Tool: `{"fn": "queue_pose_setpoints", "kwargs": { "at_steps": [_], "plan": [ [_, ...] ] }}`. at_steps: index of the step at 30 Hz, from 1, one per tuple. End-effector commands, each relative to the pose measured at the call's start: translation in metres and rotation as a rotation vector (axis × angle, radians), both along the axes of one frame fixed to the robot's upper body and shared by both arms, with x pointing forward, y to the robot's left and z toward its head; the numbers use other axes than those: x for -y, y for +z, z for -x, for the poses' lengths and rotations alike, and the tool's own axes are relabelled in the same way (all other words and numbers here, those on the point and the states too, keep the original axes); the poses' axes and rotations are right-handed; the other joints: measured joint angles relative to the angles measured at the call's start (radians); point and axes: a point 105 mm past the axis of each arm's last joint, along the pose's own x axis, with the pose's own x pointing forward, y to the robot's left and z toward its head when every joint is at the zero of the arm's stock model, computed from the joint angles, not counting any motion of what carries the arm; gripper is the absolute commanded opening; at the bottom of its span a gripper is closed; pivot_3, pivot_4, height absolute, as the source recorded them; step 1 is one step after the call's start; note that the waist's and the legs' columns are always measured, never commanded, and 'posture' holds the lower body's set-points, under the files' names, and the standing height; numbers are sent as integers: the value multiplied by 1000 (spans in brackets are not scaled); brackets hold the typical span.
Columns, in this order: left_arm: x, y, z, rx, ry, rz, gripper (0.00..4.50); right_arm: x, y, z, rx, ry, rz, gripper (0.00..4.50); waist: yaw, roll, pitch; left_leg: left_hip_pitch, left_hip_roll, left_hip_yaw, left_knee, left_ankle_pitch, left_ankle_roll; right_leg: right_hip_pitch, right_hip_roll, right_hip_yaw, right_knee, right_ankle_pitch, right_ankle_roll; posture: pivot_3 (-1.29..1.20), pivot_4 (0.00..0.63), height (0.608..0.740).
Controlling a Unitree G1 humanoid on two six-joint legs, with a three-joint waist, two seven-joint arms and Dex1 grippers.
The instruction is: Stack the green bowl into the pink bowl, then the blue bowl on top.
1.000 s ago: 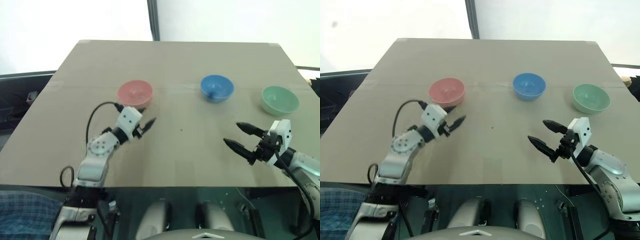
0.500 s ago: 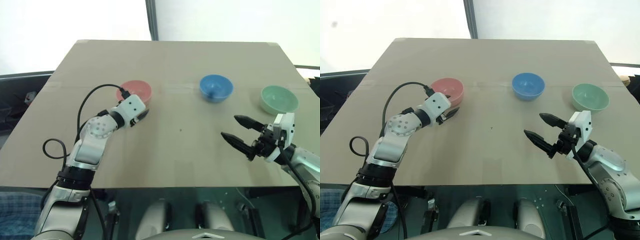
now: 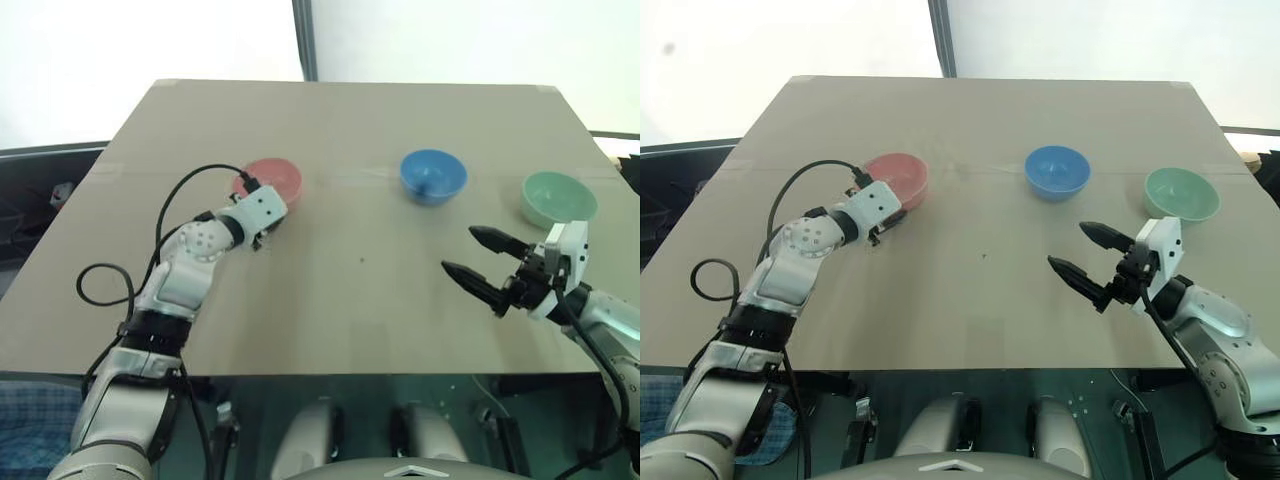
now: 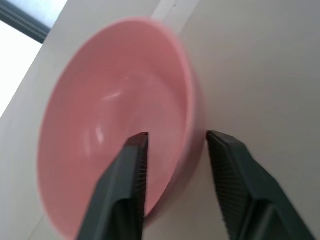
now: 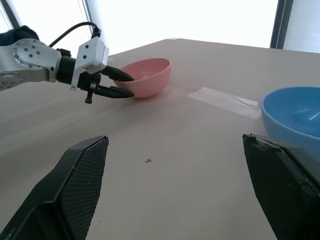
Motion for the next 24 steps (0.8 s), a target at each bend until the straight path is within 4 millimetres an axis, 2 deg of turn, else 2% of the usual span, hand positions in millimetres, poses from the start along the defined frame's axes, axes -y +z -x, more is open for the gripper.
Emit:
{"fn": "queue_pose_setpoints", "kwargs": {
  "at_steps": [1, 2, 8, 11, 14, 17, 19, 24],
  "plan": [
    [2, 17, -7, 45, -44, -36, 286, -1, 8, 1, 44, 3, 2, 4500, -1, 0, 0, 0, 0, 0, 0, 1, -1, 0, 0, 0, 0, 0, 0, 0, 150, 740],
    [3, 17, -8, 45, -56, -45, 73, 0, 8, 1, 47, 0, 6, 4500, -1, 0, 0, -1, 0, 0, 0, 1, -1, 0, 0, 0, 0, 0, 0, 0, 150, 740],
    [15, 12, -8, -6, -149, -68, 73, 2, 8, 1, 50, -14, 11, 4500, -1, 0, 0, -1, 0, 0, 0, 0, -1, 0, 0, 0, 0, 0, 0, 0, 150, 740],
    [33, 11, 0, -58, -274, -66, 73, 4, 8, 2, 50, -17, 14, 4500, 0, 0, 0, -1, 0, 0, 0, 1, -1, -1, 1, 0, 1, 0, 0, 0, 150, 740],
    [68, 14, 26, -96, -552, -93, 73, 5, 8, 1, 50, -19, 16, 4500, 0, -1, 0, -1, 0, 0, 1, 1, -1, 0, 0, 0, 1, 0, 0, 0, 150, 740],
    [89, 14, 58, -120, -828, -186, 73, 4, 8, 1, 49, -19, 15, 4500, -1, -1, 0, -1, 0, 0, 1, 1, -1, 0, 0, 0, 0, 0, 0, 0, 150, 740],
    [92, 9, 74, -156, -952, -267, 73, 4, 8, 1, 50, -20, 14, 4500, -2, -1, 0, -1, 0, 0, 1, 1, -1, 0, 0, 0, 0, 0, 0, 0, 150, 740],
    [103, 6, 100, -210, -1160, -286, 73, 2, 8, 0, 55, -23, 10, 4500, -3, 0, 0, 0, 1, 0, 1, 0, 0, 0, 1, 0, 1, 0, 0, 0, 150, 740]
  ]
}}
